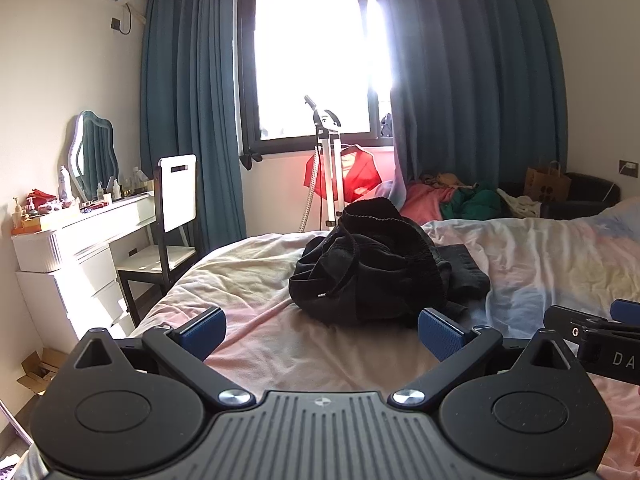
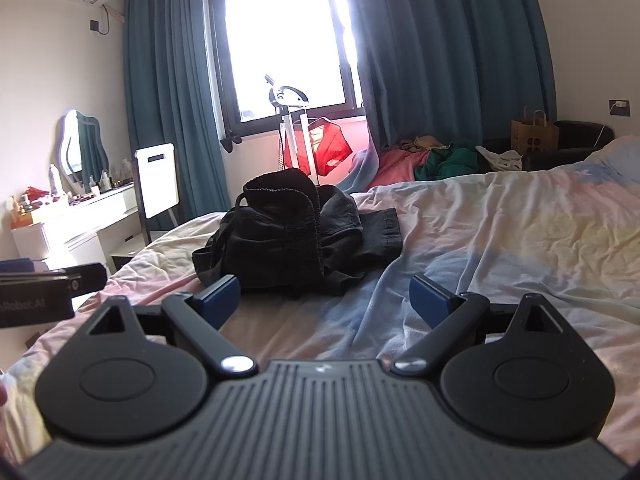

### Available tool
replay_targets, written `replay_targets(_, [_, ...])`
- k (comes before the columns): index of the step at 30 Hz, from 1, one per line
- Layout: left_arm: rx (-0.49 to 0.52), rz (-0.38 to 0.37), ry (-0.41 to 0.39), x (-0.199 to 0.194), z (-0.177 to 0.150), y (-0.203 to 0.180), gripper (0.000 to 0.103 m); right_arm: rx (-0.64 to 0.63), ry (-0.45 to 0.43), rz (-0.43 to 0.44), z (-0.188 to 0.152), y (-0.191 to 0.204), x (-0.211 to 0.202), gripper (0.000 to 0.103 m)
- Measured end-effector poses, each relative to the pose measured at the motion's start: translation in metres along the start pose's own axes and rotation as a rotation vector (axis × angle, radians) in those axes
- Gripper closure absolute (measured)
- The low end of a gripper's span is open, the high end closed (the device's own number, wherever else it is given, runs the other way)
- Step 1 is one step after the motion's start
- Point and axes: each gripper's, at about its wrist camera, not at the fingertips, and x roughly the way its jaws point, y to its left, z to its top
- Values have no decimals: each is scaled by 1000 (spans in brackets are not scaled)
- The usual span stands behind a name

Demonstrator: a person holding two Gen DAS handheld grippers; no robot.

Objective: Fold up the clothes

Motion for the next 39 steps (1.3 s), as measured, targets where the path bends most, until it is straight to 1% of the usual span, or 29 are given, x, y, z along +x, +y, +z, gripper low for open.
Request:
replay_targets(6, [37, 11, -16, -5, -4, -9, 0, 5, 4, 1, -2, -3, 3, 10])
replay_targets(9, [19, 4, 0, 1, -6, -7, 0, 10, 7, 1, -3, -4, 4, 10])
replay_targets(12, [10, 0, 13, 4, -1, -2, 0, 22, 1, -12, -3, -5, 0, 10])
replay_targets(19, [-6, -11, -3, 5, -4, -1, 0, 4, -2, -9, -3, -2, 1, 10])
replay_targets(23, [11, 0, -12, 1, -5, -4, 0, -7, -4, -11, -2, 0, 1, 10])
replay_targets(28, [2, -12, -1, 2, -6, -4, 0, -1, 1, -15, -2, -1, 0, 10])
replay_targets(33, [3, -3, -15, 1, -7, -6, 0, 4, 1, -16, -2, -1, 0, 10])
replay_targets(39, [-1, -2, -4, 4, -9, -7, 0, -1, 2, -15, -1, 1, -1, 10])
